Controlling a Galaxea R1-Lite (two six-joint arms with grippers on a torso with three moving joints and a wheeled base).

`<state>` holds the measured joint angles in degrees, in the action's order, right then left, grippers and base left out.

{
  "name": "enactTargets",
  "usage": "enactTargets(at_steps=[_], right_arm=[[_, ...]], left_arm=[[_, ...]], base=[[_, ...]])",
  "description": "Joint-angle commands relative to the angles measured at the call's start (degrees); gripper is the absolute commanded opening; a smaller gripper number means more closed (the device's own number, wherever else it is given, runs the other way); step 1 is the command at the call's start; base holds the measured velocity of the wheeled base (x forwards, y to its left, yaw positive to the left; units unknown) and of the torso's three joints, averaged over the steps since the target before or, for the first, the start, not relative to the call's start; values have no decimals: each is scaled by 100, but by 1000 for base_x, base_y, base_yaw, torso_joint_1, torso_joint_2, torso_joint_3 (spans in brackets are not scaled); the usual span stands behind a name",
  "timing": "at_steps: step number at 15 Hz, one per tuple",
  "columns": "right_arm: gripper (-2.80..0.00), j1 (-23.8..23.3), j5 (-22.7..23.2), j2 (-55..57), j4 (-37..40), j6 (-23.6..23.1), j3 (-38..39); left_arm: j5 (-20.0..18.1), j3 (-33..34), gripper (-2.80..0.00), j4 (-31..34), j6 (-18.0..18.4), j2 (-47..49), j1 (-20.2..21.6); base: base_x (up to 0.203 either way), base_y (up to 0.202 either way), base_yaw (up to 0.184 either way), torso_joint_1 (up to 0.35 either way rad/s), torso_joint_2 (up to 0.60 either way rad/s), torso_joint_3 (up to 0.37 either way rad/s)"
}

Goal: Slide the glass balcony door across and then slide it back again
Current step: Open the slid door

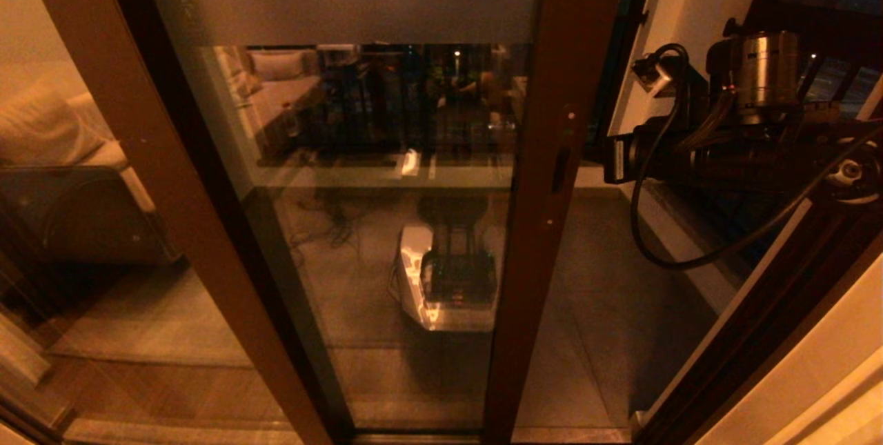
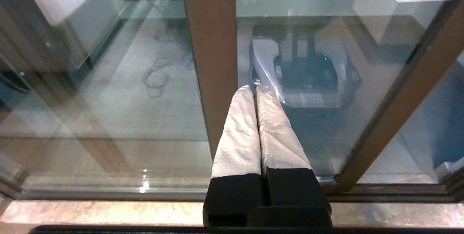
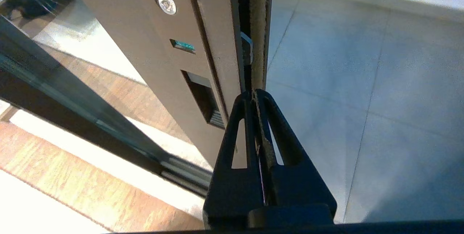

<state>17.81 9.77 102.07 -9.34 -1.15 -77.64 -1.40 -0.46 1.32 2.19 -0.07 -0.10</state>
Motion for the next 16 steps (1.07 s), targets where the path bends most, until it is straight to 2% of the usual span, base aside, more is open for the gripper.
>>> enactTargets(at_steps=[1, 11, 16], right_arm=[[-280, 87, -80, 94, -89, 0, 3], [-280, 478, -206, 181, -103, 9, 12], [-280, 452, -303, 31, -103, 18, 129]], left_arm=[[0, 2, -280, 0, 0, 7, 1], [0, 2, -280, 0, 0, 7, 1], [0, 2, -280, 0, 0, 7, 1]], base=[[0, 0, 0, 0, 0, 0], [0, 0, 0, 0, 0, 0], [0, 0, 0, 0, 0, 0]])
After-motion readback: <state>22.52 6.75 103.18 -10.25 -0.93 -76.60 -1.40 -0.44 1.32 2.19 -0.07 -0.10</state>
